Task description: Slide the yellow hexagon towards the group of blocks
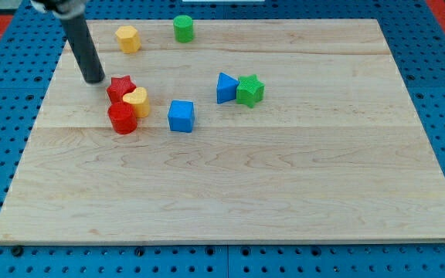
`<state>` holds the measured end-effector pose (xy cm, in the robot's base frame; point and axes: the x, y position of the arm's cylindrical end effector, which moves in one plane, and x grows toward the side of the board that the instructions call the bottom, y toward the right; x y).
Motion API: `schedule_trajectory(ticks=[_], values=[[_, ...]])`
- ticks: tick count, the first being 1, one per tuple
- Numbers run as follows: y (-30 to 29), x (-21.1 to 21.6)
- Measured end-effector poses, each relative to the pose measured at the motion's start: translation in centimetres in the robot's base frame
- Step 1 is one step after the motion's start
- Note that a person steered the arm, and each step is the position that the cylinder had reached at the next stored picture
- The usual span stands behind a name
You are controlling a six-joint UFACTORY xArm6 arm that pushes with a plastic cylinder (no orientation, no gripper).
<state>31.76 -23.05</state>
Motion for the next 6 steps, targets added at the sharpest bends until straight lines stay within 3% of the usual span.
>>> schedule_trajectory(ticks=[1,2,3,6], values=[[-5.3,-5.2],[0.3,-10.7],[6.1,-9.9],[8.0,-3.5]])
